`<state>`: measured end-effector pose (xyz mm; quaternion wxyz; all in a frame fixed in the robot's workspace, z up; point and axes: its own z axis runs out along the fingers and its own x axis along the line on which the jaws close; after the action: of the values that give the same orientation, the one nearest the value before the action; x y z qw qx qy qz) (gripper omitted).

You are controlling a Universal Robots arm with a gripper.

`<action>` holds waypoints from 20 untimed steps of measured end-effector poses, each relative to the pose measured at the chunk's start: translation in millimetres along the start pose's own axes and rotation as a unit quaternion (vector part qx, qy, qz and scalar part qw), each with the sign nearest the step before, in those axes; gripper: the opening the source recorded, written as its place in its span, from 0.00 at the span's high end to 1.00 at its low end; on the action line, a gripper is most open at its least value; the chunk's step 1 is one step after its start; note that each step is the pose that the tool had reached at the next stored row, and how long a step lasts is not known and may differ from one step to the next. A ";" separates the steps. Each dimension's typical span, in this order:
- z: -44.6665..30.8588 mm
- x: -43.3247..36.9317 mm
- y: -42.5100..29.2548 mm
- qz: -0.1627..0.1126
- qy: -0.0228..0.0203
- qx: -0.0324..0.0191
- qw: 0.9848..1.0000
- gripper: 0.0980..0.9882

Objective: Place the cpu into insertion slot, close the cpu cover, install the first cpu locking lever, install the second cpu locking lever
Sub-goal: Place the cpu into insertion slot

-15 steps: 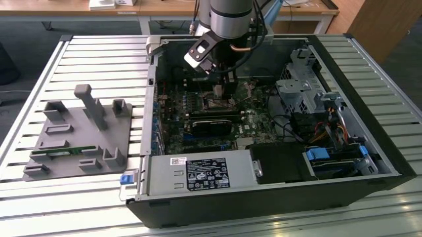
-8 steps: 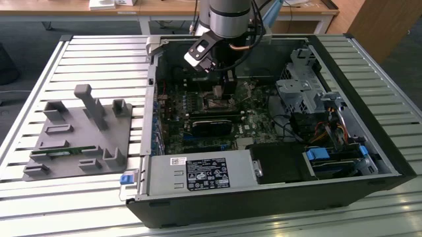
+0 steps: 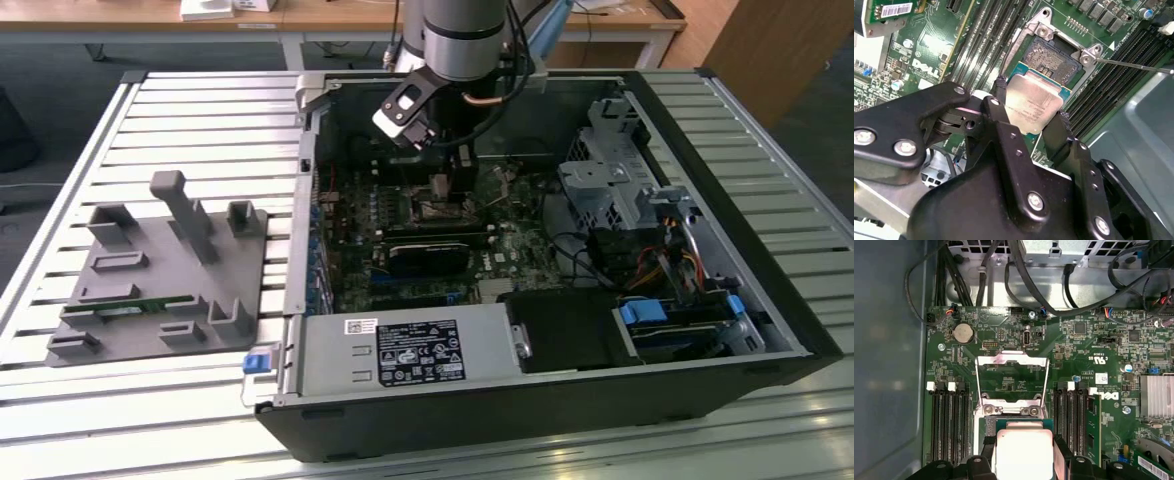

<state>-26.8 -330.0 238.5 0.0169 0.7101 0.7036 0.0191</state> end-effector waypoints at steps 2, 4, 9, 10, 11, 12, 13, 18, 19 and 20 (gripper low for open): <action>0.9 0.2 -0.1 0.000 0.000 0.000 1.000 0.51; 1.9 0.4 -0.1 -0.001 0.000 0.000 1.000 0.51; 5.6 1.8 -0.4 -0.001 0.000 0.000 1.000 0.51; 6.4 2.5 -0.4 -0.001 0.000 0.000 1.000 0.51; 7.2 3.0 -0.5 -0.001 0.000 0.000 1.000 0.51; 8.0 3.4 -0.5 -0.001 0.000 0.000 1.000 0.51; 8.6 3.6 -0.7 -0.001 0.000 0.000 1.000 0.51; 12.2 4.6 -3.7 -0.002 0.000 0.000 1.000 0.51; 13.2 4.9 -3.9 -0.002 0.000 0.000 1.000 0.51; 14.3 5.0 -4.2 -0.002 0.000 0.000 1.000 0.51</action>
<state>-30.2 -324.9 224.1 0.0168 0.7088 0.7050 0.0192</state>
